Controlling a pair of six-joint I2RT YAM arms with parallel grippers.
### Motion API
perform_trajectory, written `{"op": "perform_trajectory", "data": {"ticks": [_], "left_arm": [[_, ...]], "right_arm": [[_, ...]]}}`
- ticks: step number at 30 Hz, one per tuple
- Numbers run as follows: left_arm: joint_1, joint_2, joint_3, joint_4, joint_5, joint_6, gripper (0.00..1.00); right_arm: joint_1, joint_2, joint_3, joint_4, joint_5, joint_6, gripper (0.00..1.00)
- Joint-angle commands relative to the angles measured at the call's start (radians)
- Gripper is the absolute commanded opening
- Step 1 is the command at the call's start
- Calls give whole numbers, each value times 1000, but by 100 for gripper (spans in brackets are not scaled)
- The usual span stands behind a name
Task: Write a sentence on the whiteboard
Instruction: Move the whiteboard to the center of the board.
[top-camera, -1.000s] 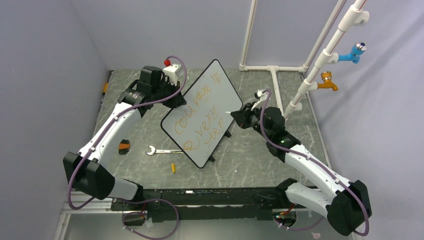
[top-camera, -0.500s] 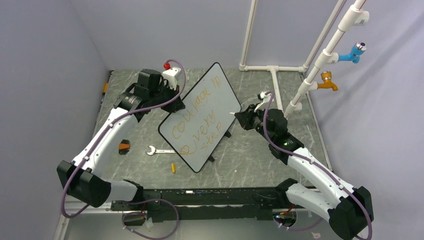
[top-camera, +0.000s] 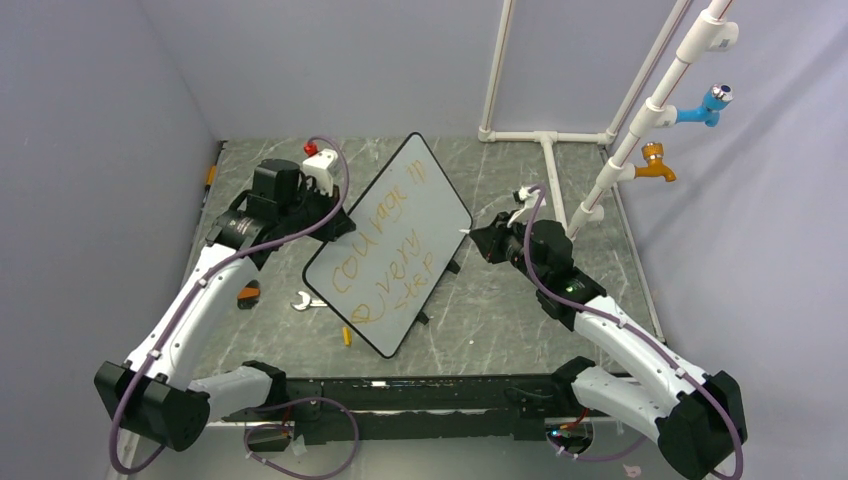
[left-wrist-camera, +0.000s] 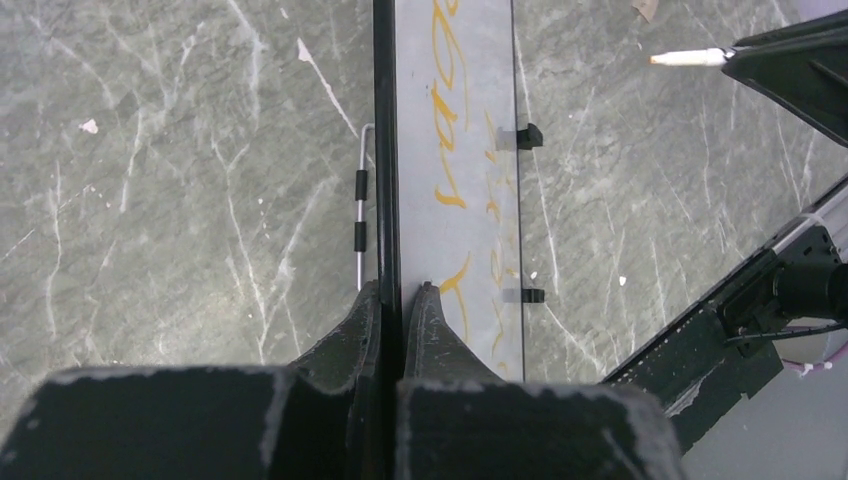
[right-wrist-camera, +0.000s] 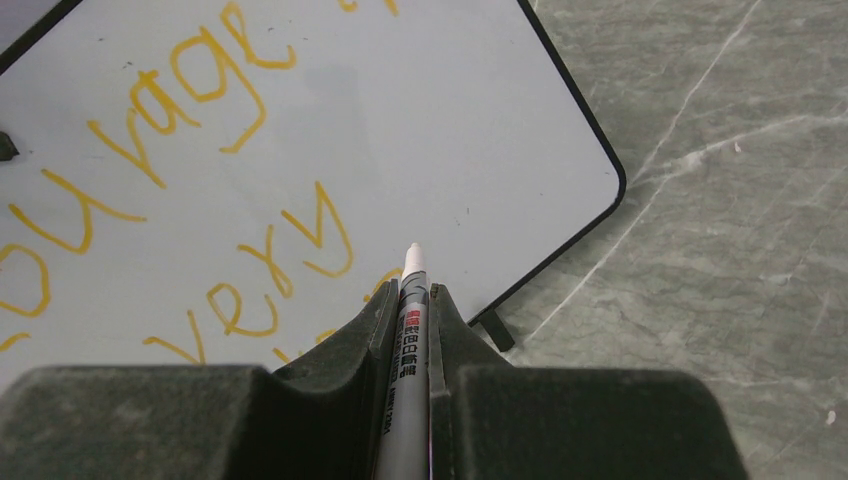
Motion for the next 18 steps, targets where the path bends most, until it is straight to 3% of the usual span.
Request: {"op": "perform_trajectory", "data": {"ticks": [1,11,18], "left_arm": [[33,38,-96,-76,-102,71,0],[29,99,-157,-9,29,19,0],[-56,132,-170,23,11,-18,0]], "right_arm": [[-2,-1,-6,34,21,8,0],[-10,-30,0,-2,102,-12,0],[-24,-45,4,-23,123,-27,0]]}}
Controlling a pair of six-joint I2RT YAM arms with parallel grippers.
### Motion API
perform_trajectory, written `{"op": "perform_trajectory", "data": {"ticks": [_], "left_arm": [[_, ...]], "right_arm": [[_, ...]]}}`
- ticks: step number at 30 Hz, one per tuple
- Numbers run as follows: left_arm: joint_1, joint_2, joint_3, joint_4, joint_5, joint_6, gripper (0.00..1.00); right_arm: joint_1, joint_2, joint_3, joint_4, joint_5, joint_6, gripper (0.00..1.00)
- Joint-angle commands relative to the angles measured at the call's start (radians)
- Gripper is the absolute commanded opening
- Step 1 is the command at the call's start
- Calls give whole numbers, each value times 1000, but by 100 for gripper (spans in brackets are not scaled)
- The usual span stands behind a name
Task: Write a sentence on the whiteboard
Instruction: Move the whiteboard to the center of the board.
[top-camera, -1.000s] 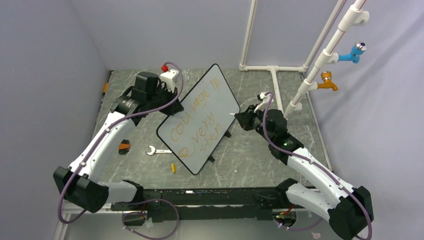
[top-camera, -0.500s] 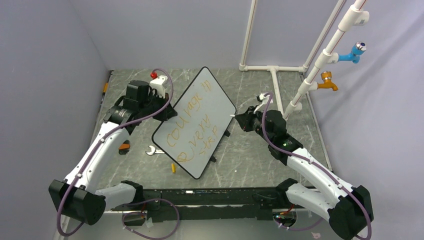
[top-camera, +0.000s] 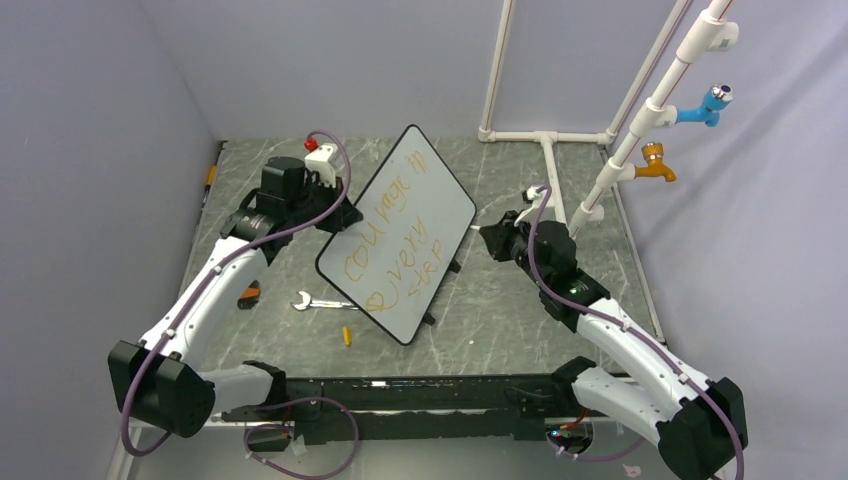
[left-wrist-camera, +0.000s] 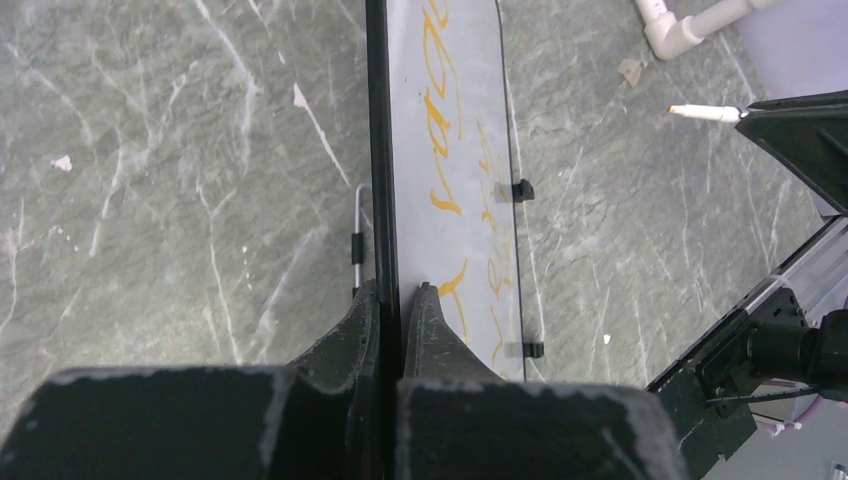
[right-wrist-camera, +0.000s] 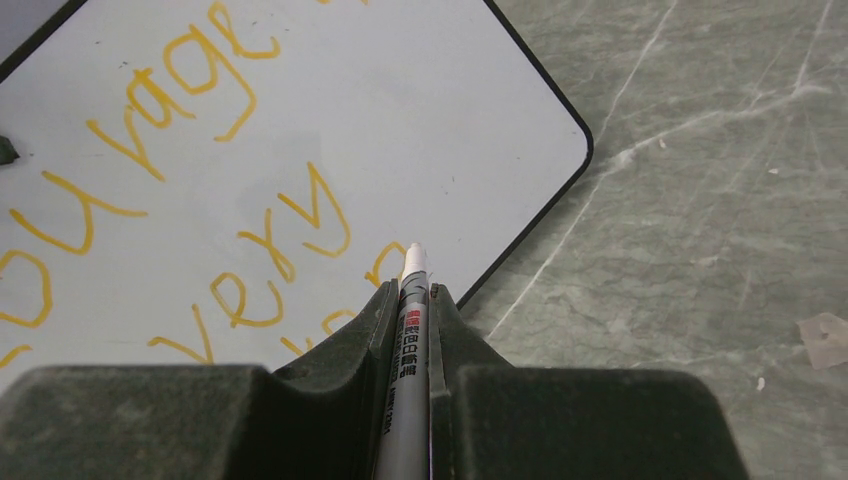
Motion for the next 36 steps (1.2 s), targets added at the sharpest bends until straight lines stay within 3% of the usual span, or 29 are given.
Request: {"op": "perform_trajectory", "data": {"ticks": [1,9,14,26,36], "left_arm": [[-100,71,-91,-160,-29,73,0],[-115,79,-120,-215,-69,28,0],[-114,-2,-177,-257,-116,-8,0],[-115,-22,-269,-125,-108,-1,0],[-115,-32,-290,-118,-151,-13,16]], "right_arm": [[-14,-24,8,5,30,-23,0],[-25,-26,16,-10,23,-28,0],[-33,-37,16,-16,22,-33,0],[-43,-29,12,-10,7,-28,0],[-50,-41,-5,-7,2,-22,0]]}}
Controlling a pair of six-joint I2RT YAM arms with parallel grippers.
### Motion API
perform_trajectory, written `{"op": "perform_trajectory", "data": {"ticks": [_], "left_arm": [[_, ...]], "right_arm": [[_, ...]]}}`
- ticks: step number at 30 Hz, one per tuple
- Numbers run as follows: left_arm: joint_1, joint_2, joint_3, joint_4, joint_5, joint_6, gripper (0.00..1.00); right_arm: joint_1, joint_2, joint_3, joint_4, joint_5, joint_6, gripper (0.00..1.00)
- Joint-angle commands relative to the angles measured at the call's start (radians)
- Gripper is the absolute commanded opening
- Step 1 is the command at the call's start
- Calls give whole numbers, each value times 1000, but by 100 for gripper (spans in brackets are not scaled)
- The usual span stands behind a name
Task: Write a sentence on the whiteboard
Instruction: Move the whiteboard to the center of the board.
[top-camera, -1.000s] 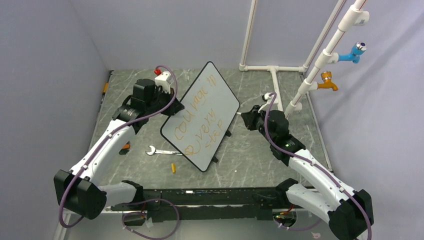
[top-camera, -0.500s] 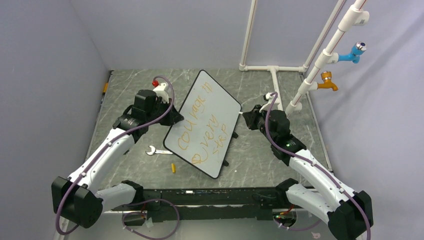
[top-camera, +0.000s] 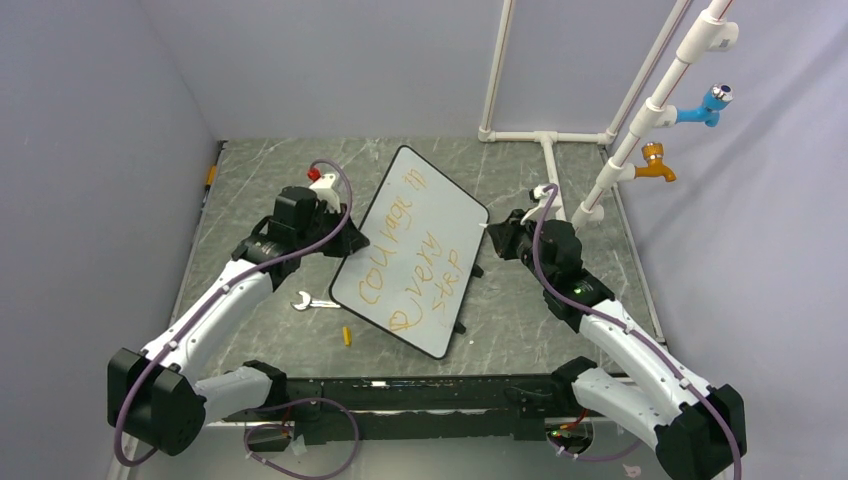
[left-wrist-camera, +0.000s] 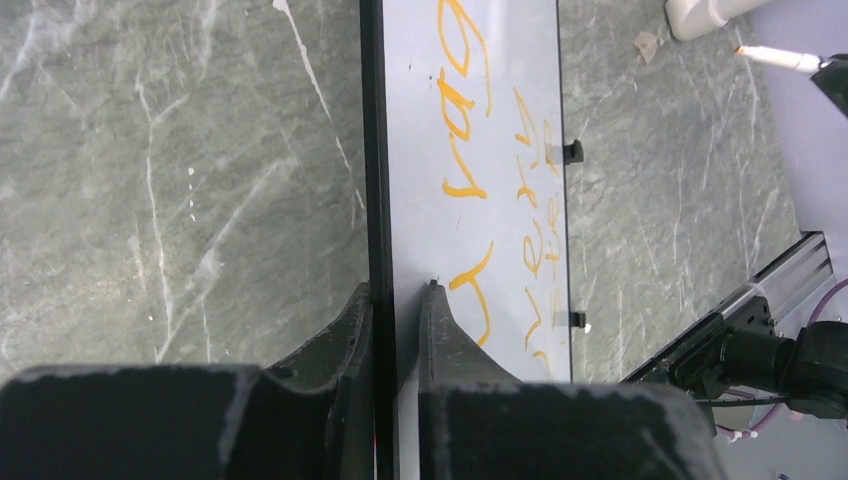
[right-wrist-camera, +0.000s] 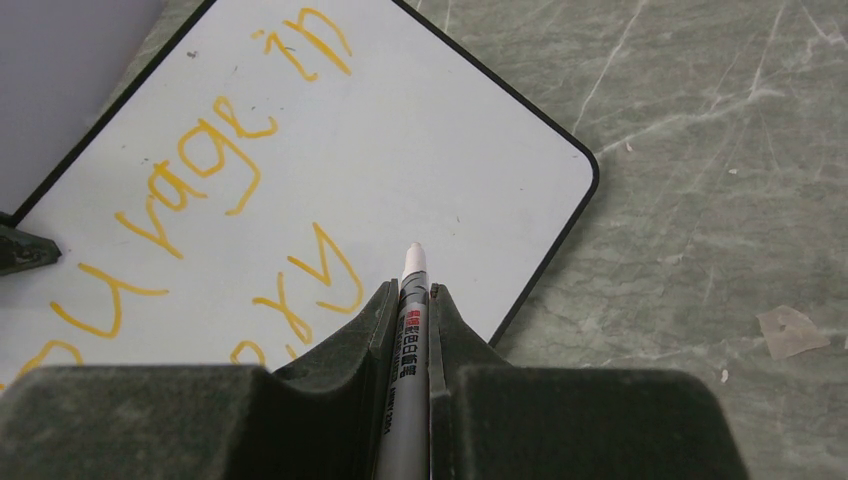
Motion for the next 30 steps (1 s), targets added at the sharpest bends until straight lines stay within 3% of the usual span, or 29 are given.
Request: {"op": "perform_trajectory", "data": {"ticks": [1,9,21,30], "left_arm": [[-43,51,-75,-229,-61,154,16],[-111,137,-64,-156,-42,107,14],[-255,293,88,-121,-64,60,13],[-272,318,96,-142,-116,72,19]], "right_arm": [[-6,-21,-5,13,-2,-3,0],[-12,-33,-11,7,1,-7,0],[-33,-60,-7,-29,30,-35,0],[-43,-86,1,-68,47,-58,0]]}}
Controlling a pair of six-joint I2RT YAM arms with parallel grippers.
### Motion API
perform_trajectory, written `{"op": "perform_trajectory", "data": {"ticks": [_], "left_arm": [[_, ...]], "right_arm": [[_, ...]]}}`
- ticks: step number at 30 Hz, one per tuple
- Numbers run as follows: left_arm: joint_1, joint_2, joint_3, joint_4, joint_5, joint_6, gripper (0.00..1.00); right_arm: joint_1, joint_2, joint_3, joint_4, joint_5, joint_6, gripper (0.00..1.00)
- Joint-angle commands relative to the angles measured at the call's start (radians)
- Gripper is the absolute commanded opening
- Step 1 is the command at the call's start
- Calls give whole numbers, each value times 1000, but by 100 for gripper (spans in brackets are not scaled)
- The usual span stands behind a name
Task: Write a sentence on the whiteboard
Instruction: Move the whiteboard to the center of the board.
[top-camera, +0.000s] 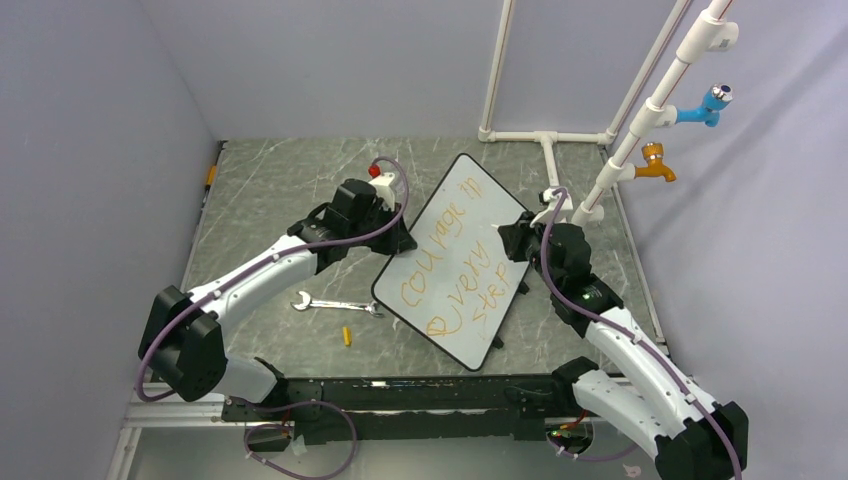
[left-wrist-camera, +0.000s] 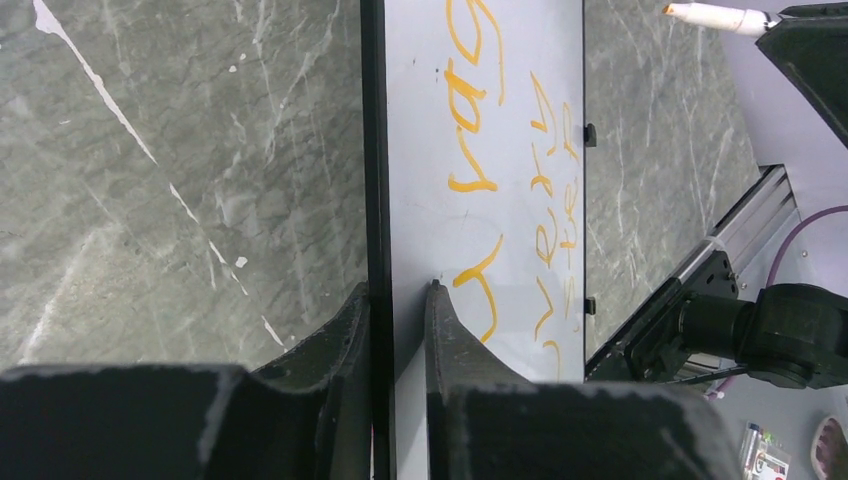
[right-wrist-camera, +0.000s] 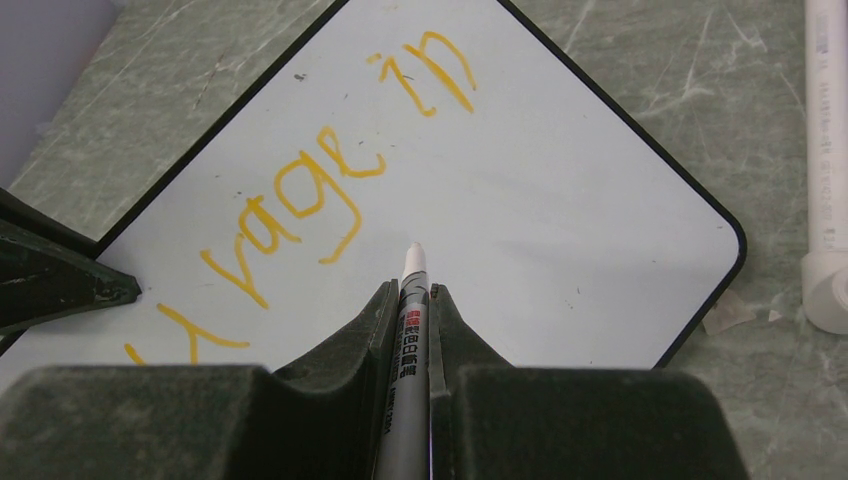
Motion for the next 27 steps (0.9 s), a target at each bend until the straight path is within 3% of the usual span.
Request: {"op": "perform_trajectory", "data": {"ticks": [1,13,27], "left_arm": [[-35,53,-51,-244,-99,134,21],[-34,42,7,-287,-125,150,36],[-79,32,124,-329,-90,147,42]], "right_arm": [[-5,-23,8,-6,22,-25,0],[-7,-20,11,-7,15,-18,0],[-9,-10,16,-1,11,-18,0]]}}
